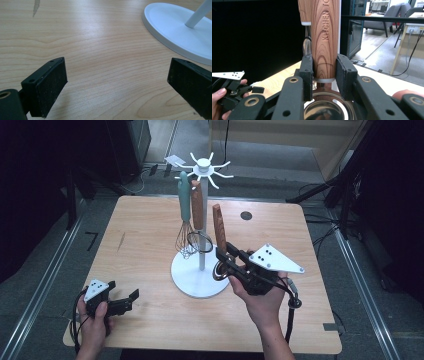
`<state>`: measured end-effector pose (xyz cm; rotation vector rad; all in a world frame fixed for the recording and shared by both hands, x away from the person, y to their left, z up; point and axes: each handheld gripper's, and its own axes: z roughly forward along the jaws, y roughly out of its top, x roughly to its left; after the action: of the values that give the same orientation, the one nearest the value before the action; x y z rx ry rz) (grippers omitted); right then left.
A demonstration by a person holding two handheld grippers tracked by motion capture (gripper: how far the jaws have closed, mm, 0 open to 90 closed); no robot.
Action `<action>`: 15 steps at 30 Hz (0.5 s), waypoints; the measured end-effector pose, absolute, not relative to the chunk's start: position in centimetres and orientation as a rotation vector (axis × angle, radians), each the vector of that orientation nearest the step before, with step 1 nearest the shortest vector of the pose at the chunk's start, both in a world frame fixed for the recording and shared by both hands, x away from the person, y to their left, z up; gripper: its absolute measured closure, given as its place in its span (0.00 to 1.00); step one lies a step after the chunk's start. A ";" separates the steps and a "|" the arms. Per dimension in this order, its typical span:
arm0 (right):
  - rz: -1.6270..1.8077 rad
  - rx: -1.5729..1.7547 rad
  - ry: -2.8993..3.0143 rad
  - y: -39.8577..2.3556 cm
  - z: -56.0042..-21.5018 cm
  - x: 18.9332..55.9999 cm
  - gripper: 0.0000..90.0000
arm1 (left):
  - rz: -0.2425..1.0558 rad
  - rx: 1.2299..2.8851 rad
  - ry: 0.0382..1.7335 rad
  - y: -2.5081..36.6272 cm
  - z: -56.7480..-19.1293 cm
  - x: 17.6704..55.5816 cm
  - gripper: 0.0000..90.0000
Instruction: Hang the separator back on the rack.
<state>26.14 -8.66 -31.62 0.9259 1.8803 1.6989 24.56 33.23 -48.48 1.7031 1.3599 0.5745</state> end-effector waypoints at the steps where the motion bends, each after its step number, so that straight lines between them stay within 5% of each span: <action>1: 1.700 0.926 1.877 -8.7 -31.5 26.1 0.79 | 0.574 1.702 1.361 33.2 -48.5 24.6 0.03; 15: 1.729 0.930 1.830 -8.6 -30.5 26.0 0.79 | 0.573 1.705 1.361 33.2 -48.5 24.6 0.03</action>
<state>25.96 -8.63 -30.45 0.9303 1.8303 1.7294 24.57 33.21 -48.47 1.7051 1.3608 0.5732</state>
